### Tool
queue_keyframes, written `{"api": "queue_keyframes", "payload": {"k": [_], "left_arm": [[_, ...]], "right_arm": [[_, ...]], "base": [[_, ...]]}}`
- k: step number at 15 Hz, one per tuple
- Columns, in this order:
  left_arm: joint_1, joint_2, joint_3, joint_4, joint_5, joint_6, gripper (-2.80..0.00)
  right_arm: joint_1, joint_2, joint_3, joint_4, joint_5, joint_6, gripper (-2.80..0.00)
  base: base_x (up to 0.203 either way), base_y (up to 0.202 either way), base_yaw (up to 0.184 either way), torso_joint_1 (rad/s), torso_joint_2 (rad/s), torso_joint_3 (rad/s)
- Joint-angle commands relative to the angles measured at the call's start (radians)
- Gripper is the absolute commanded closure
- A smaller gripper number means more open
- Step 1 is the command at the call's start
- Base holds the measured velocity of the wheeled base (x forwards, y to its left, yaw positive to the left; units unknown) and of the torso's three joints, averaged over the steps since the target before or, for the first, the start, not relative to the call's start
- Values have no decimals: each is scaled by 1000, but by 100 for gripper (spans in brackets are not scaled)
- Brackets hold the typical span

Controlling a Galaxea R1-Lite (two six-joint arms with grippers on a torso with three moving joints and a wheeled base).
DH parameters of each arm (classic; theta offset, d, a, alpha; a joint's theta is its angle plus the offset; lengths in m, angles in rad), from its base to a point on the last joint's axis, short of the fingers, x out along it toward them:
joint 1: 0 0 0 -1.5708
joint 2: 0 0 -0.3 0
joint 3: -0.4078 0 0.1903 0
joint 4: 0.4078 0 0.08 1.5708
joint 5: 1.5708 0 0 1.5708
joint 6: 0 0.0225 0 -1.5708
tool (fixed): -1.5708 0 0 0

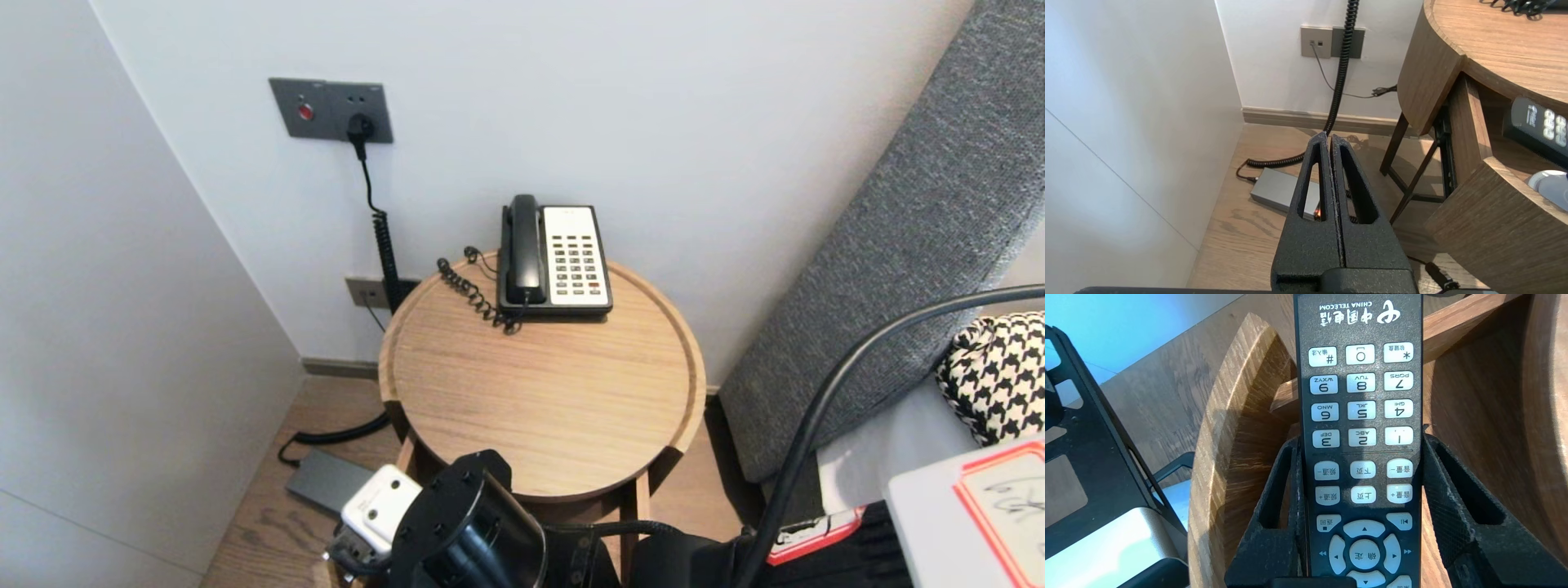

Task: Put the remote controls on the table in the drawer one by one

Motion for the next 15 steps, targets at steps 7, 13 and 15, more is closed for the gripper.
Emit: {"api": "queue_keyframes", "payload": {"k": [7, 13, 15], "left_arm": [[-1, -2, 9, -1, 0, 0, 0], [-1, -2, 9, -1, 0, 0, 0], [0, -2, 9, -1, 0, 0, 0]], "right_arm": [[-54, 10, 29, -15, -2, -3, 0], [-90, 10, 94, -77, 1, -5, 0], [-106, 9, 101, -84, 1, -7, 0]], "base": [[0, 0, 0, 0, 0, 0], [0, 0, 0, 0, 0, 0], [0, 0, 0, 0, 0, 0]]}}
